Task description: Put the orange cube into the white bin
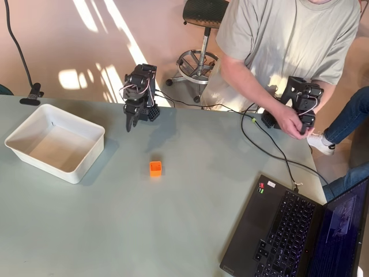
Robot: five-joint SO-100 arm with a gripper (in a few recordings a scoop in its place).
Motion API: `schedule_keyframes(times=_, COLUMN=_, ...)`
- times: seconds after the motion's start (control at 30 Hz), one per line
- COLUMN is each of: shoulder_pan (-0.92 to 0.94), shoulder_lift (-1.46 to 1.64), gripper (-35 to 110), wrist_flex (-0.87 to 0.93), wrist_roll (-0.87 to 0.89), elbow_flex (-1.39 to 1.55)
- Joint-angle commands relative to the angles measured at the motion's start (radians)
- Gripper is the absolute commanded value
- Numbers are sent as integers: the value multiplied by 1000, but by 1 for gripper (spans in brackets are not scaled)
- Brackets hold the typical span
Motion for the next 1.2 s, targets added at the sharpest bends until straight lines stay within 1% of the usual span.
schedule_keyframes(times=0.0, shoulder_pan=-78, shoulder_lift=-72, gripper=29, wrist_flex=-5, wrist_roll=-66, elbow_flex=-97)
schedule_keyframes(times=0.17, shoulder_pan=-218, shoulder_lift=-218, gripper=29, wrist_flex=9, wrist_roll=-130, elbow_flex=-183)
schedule_keyframes(times=0.43, shoulder_pan=-337, shoulder_lift=-442, gripper=31, wrist_flex=-2, wrist_roll=-124, elbow_flex=-189)
schedule_keyframes(times=0.53, shoulder_pan=-348, shoulder_lift=-471, gripper=38, wrist_flex=3, wrist_roll=-123, elbow_flex=-189)
schedule_keyframes(times=0.77, shoulder_pan=-347, shoulder_lift=-523, gripper=61, wrist_flex=8, wrist_roll=-123, elbow_flex=-187)
schedule_keyframes(times=0.9, shoulder_pan=-347, shoulder_lift=-592, gripper=72, wrist_flex=6, wrist_roll=-121, elbow_flex=-190)
schedule_keyframes(times=1.03, shoulder_pan=-345, shoulder_lift=-641, gripper=78, wrist_flex=-3, wrist_roll=-121, elbow_flex=-198)
schedule_keyframes(times=1.17, shoulder_pan=-345, shoulder_lift=-692, gripper=78, wrist_flex=8, wrist_roll=-121, elbow_flex=-295)
